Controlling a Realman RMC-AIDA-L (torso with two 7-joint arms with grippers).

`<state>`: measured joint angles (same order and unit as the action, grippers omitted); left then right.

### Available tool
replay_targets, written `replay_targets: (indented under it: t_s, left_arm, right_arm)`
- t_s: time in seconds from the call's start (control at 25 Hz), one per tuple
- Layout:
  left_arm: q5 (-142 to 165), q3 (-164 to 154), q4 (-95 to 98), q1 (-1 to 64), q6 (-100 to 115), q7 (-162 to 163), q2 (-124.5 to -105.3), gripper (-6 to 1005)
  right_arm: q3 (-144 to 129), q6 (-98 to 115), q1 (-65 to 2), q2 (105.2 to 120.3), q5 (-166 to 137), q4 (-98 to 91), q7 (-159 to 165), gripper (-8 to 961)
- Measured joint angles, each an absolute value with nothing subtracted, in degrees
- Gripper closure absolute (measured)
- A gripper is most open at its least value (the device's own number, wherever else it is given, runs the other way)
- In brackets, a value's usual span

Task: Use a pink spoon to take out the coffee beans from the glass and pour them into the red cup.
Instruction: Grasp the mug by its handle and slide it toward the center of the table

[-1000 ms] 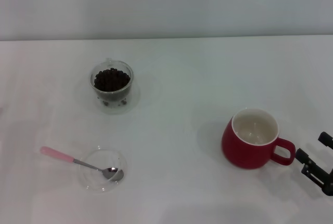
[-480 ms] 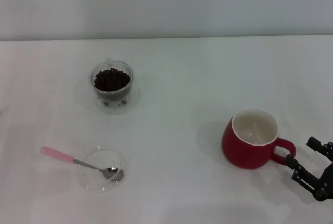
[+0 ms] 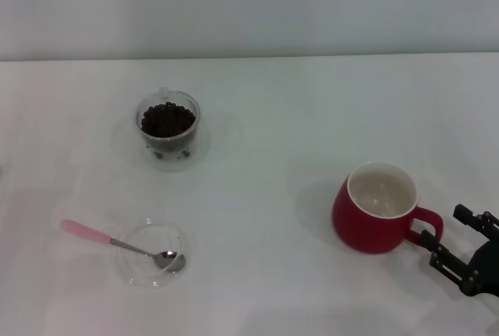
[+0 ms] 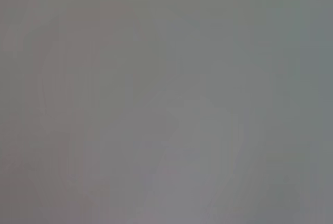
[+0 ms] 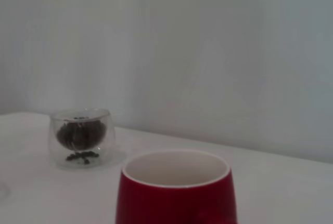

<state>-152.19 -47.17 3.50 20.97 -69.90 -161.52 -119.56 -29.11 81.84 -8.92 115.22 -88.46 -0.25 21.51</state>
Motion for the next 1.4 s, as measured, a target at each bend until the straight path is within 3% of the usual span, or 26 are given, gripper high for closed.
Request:
replay_targets:
  t_s: [0.48, 0.8, 1.4]
  left_arm:
    - [-152.1, -47.29, 3.52, 21.01, -69.87, -161.45, -119.53, 111]
    - [-151.96, -47.29, 3.52, 21.0, -69.87, -161.45, -119.53, 112]
    - [-152.14, -47.06, 3.52, 20.82, -69.41, -161.49, -119.46, 112]
  right_arm:
    - [-23.09, 78.95, -9.74, 115.32, -88.24, 3.01, 15.54, 217]
    - [-20.9, 79.26, -9.91, 115.31, -88.23, 3.93, 13.7, 359]
    - [-19.91, 77.89, -12.65, 115.31, -88.32, 7.42, 9.78, 398]
